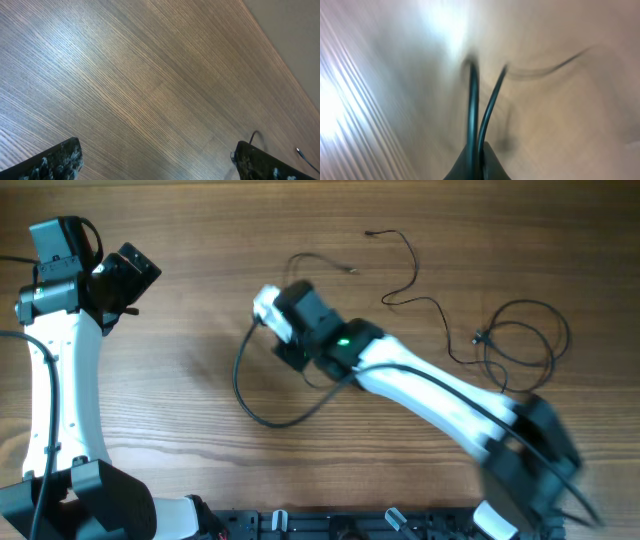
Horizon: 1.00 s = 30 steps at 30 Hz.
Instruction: Untangle cables
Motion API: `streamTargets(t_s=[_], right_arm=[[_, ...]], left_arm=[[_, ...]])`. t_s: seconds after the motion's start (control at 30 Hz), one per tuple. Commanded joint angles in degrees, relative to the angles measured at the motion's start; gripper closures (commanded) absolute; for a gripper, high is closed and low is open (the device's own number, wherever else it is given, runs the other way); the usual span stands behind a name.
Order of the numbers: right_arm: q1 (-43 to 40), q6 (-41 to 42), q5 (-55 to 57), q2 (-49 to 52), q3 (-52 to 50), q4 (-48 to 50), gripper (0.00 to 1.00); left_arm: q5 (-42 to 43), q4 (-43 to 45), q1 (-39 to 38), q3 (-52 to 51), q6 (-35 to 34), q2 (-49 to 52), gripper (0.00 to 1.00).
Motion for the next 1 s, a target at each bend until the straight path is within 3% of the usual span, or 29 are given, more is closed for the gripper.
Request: streamTargets(t_s=[0.0, 0.1, 0.3, 0.4, 0.47, 0.67, 0.83, 0.9, 0.93, 0.97], right_arm=[[-1.57, -0.17, 3.32, -17.09, 3.17, 9.09, 0.96], [-7.06, -0.15, 13.99, -23.54, 3.15, 13.03, 0.96], [-25.75, 8.94, 14.75, -20.37, 3.08, 7.93, 0.96], [-35.89, 18.80, 10.62, -16.46, 3.08, 7.50, 0.96], [-40.46, 23.15, 0.98, -13.20, 3.08, 3.85, 0.96], [-41.79, 24.02, -18.29, -2.03, 3.02, -11.06, 0.95], [-41.83, 23.98, -20.46, 1.92, 3.02, -18.14, 0.94], [-41.83, 24.02, -20.48, 1.88, 3.02, -19.12, 0.80], [-41.83, 24.00, -20.31, 1.88, 3.02, -19.80, 0.44], [-41.83, 24.02, -19.34, 1.88, 3.02, -20.33, 0.21]], left_arm=[[-0.33, 0.13, 0.37, 0.11, -0.59, 0.02, 0.00], [-0.33, 0.13, 0.37, 0.11, -0.59, 0.02, 0.00], [-0.33, 0.13, 0.37, 0.11, -0.59, 0.02, 0.00], [-0.33, 0.13, 0.37, 0.11, -0.59, 0.02, 0.00], [-0.33, 0.13, 0.37, 0.11, -0.59, 0.02, 0.00], [-0.33, 0.13, 0.37, 0.11, -0.59, 0.02, 0.00], [-0.33, 0.13, 0.37, 0.11, -0.59, 0.02, 0.00], [-0.33, 0.13, 0.37, 0.11, -0.59, 0.02, 0.00], [-0.33, 0.13, 0.37, 0.11, -0.59, 0.02, 0.00], [-0.33, 0.13, 0.37, 0.11, -0.59, 0.02, 0.00]])
